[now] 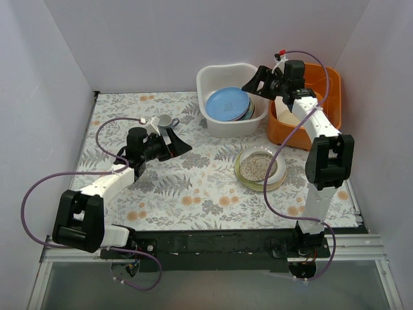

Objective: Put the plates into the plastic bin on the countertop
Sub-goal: Place the plate in the plastic bin, then pick up the plate at the center of the board.

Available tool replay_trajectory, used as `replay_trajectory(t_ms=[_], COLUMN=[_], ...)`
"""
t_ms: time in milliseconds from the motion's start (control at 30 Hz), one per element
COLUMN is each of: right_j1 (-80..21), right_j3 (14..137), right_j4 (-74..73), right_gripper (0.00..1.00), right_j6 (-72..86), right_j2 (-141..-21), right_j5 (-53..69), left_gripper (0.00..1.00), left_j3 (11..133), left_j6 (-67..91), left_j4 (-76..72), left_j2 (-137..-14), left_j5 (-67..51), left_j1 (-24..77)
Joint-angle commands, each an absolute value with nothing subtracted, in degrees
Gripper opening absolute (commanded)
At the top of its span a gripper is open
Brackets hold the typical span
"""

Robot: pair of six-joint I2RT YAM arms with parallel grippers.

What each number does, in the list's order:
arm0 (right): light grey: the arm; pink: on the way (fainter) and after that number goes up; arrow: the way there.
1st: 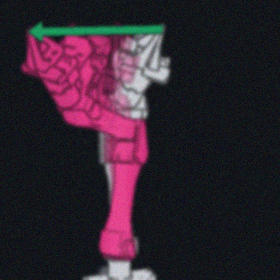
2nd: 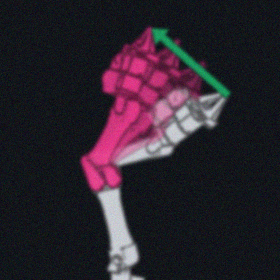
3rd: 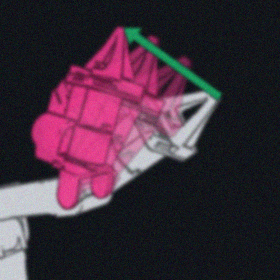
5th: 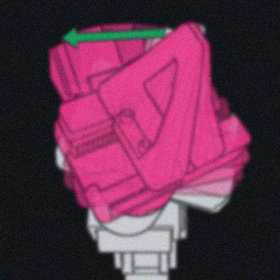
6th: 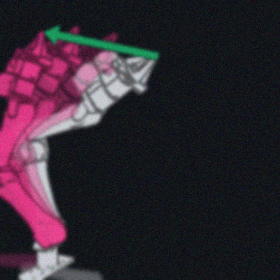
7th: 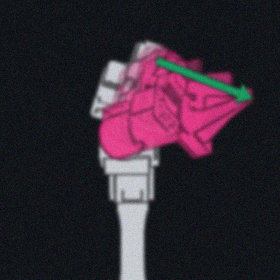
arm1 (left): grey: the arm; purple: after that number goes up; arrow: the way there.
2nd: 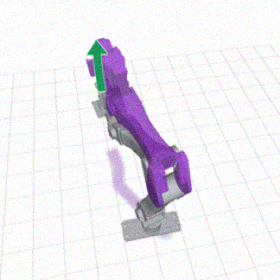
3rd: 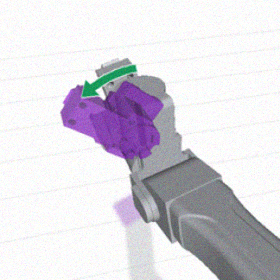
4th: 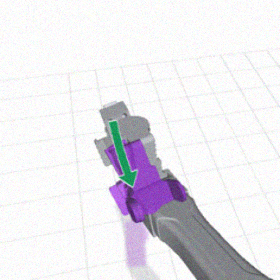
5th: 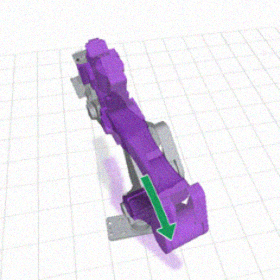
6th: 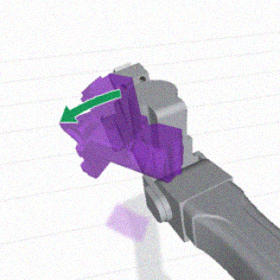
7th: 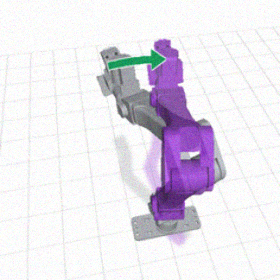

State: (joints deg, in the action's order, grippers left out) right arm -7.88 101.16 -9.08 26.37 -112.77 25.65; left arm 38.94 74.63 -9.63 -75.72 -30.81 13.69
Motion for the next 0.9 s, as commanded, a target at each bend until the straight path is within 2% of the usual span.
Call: replay_trajectory(t_ms=[0, 433, 867], right_j1=[-7.6, -7.6, -7.2], right_j3=[97.6, 80.6, 68.7], right_j4=[-6.9, -4.0, -5.2], right_gripper=[0.88, 0.88, 0.88], right_j6=[24.9, 24.8, 23.2], right_j2=[-106.5, -93.8, -83.2], right_j5=[26.0, 27.1, 26.5], left_gripper=[0.98, 0.98, 0.91], left_j3=[42.1, 47.3, 55.3], left_j6=[74.5, 77.3, 80.0], left_j4=[-11.5, -14.2, -17.6], left_j2=[-78.3, -88.8, -100.9], left_j5=[-31.6, -30.8, -31.0], left_j1=[16.4, 24.9, 35.9])
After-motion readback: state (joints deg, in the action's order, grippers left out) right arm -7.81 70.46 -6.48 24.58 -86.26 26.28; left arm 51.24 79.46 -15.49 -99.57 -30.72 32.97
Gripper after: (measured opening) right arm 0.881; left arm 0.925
